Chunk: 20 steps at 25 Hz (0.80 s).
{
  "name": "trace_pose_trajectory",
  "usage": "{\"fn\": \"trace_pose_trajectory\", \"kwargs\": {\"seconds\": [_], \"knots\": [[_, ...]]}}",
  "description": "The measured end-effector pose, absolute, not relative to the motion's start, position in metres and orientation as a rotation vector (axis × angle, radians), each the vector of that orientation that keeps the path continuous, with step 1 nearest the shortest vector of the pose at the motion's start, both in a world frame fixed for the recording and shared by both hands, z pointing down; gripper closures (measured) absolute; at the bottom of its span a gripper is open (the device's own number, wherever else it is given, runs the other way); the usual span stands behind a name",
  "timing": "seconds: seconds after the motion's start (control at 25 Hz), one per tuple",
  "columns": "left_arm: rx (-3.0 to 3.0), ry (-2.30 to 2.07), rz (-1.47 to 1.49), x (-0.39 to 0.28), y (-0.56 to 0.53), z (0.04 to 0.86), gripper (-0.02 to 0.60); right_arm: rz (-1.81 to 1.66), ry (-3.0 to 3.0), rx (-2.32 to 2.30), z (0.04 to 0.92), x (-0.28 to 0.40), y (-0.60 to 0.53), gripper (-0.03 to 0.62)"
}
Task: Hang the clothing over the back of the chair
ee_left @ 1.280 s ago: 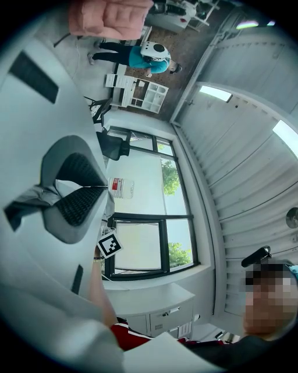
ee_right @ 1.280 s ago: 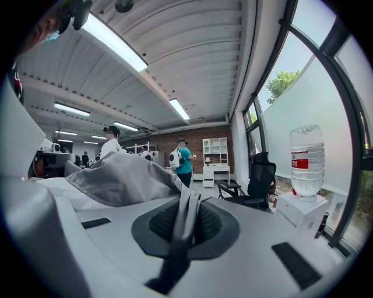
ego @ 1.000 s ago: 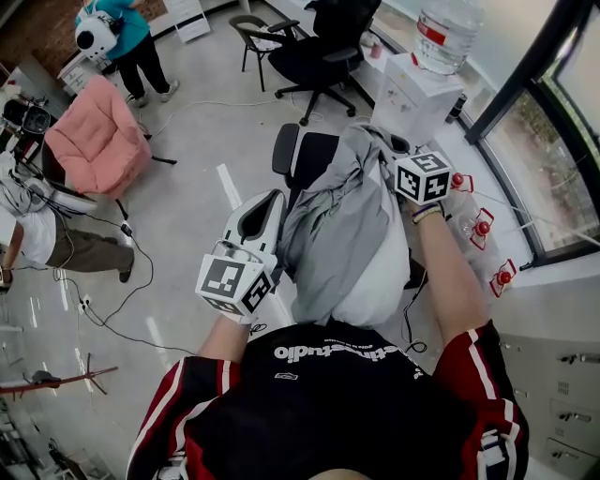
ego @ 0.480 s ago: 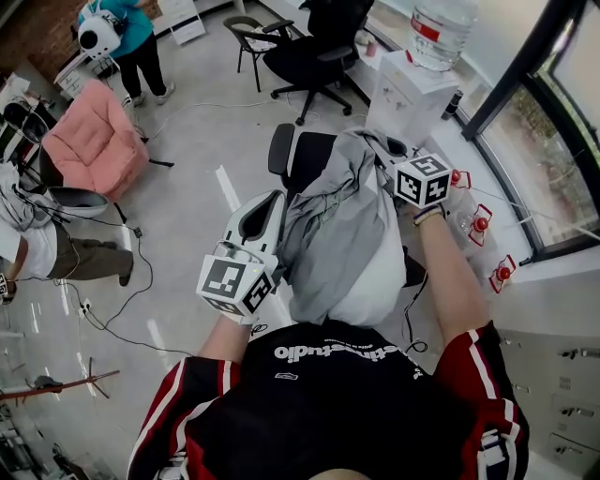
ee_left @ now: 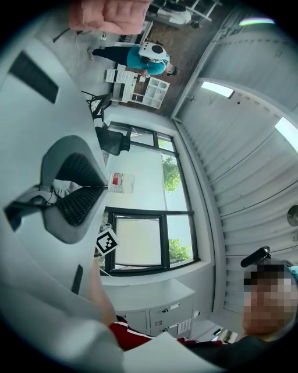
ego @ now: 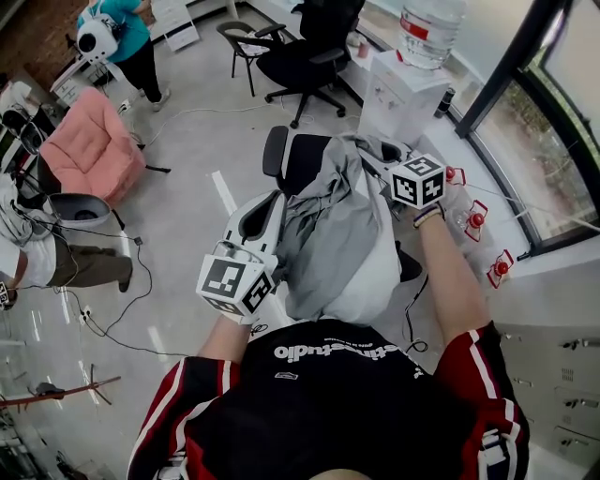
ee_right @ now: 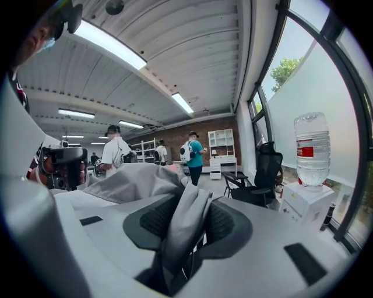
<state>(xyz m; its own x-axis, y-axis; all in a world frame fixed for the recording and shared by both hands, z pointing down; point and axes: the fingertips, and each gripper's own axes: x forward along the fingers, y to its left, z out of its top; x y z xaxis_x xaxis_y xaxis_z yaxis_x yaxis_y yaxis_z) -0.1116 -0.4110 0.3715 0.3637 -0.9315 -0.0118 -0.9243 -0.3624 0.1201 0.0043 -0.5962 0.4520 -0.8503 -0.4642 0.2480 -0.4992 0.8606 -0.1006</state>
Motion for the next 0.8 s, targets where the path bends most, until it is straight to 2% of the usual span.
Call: {"fn": "trace_pose_trajectory", "kwargs": {"seconds": [0.8], "knots": [[2.619, -1.584, -0.148, -0.085, -0.366, 0.364, 0.558, 0.246, -2.576, 0.801, 0.465, 0.075, -0.532, 0.439]]}}
